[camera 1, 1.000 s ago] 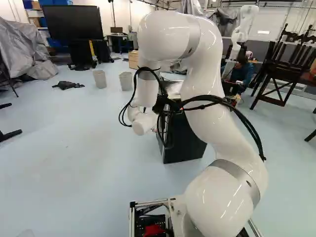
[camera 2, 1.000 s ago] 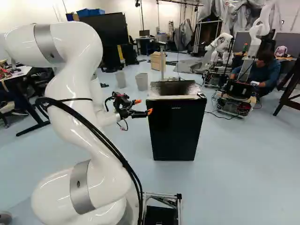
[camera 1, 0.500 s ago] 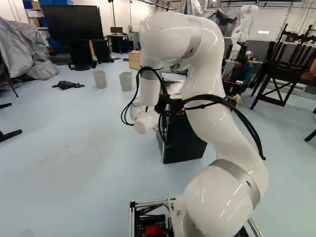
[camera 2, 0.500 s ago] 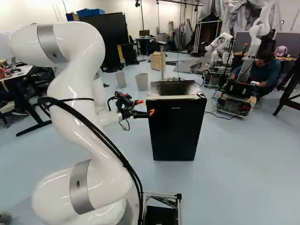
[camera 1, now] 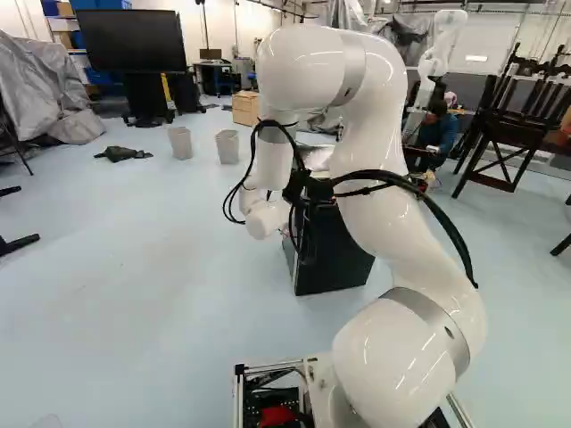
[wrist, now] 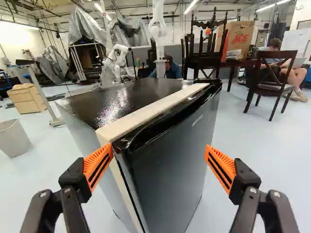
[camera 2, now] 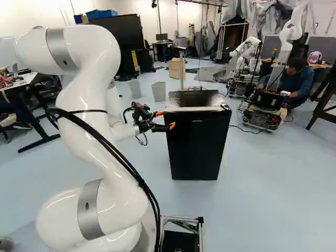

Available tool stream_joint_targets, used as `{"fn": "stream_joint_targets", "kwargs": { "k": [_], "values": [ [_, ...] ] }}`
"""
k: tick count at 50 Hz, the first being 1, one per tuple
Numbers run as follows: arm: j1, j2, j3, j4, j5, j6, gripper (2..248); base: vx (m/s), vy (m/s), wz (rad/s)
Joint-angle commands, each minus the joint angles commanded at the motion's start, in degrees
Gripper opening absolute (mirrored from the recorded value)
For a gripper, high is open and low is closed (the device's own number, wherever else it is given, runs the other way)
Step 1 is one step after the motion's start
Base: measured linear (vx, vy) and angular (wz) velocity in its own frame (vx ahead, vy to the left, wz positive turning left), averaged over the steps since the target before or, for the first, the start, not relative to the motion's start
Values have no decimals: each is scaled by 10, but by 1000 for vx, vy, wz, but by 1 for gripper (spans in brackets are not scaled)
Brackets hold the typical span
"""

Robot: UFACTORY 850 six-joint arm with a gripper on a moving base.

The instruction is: Grab a drink from the fridge

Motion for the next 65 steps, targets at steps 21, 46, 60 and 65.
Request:
{"fn": "stream_joint_targets", "kwargs": {
  "k": [21, 46, 60, 65],
  "values": [
    [-7, -3, -5, 0, 0, 0, 247, 0, 0, 0],
    [-8, -3, -5, 2, 0, 0, 247, 0, 0, 0],
    [-8, -3, -5, 9, 0, 0, 247, 0, 0, 0],
    [-8, -2, -4, 13, 0, 0, 247, 0, 0, 0]
  ]
}}
